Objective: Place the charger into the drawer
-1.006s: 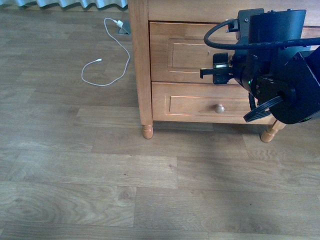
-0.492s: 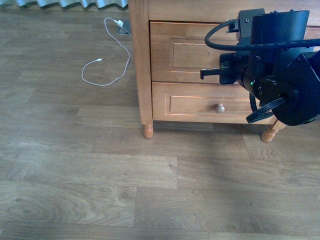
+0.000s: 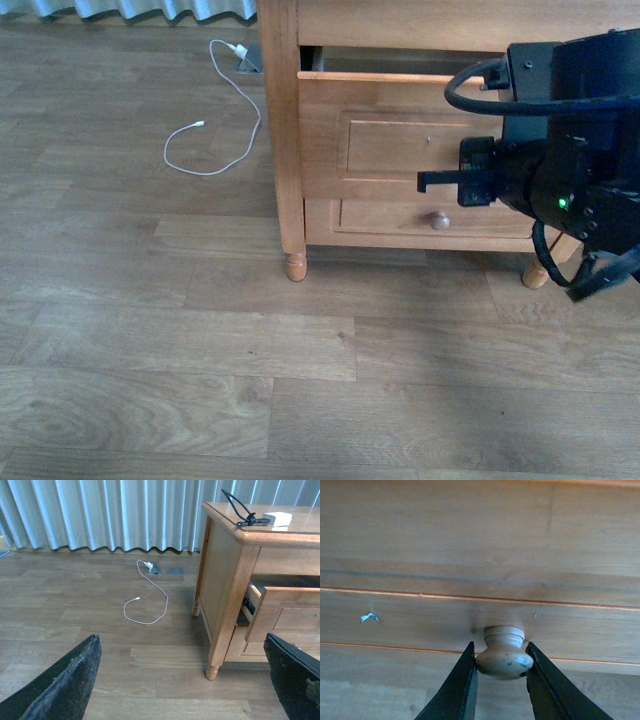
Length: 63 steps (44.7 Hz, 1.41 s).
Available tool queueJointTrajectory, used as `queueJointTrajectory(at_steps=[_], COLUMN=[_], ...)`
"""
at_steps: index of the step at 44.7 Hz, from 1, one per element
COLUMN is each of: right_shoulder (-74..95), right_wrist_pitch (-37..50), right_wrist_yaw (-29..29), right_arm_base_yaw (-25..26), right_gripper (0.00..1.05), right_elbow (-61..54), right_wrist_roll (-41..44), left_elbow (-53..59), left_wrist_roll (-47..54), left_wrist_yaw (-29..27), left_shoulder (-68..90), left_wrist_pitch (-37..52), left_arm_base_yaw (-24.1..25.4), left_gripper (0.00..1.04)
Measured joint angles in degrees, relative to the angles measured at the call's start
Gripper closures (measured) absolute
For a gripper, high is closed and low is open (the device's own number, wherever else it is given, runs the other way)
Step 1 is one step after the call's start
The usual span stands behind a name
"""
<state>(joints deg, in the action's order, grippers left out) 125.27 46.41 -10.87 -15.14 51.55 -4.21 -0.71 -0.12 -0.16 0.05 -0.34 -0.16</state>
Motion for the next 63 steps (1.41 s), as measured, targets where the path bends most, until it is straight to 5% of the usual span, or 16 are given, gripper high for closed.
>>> queueJointTrajectory(at_steps=[37, 51, 60, 63], right_shoulder=[-25.2, -35.0, -49.4, -58.6], right_wrist_pitch=[-5.7, -9.7, -20.4, -26.9], right_wrist_yaw=[6.6, 6.8, 9.5, 12.0], right_arm_base_yaw=[-4.5, -4.9, -2.3, 0.5], right_gripper=[0.81, 0.4, 0.08, 0.09], right_elbow=[-30.0, -31.1, -32.5, -32.4], right_wrist_roll=[-3.7, -6.2, -7.3, -7.6], left_elbow=[0.0, 0.0, 0.0, 0.0], left_wrist_roll=[0.0, 0.0, 0.0, 0.0], left_wrist_yaw=[0.0, 0.0, 0.0, 0.0], left_shoulder=[0.0, 0.0, 0.0, 0.0], left_wrist_pitch=[0.0, 0.0, 0.0, 0.0], left_arm_base_yaw=[0.0, 0.0, 0.0, 0.0], left_gripper=[0.06, 0.06, 0.06, 0.06])
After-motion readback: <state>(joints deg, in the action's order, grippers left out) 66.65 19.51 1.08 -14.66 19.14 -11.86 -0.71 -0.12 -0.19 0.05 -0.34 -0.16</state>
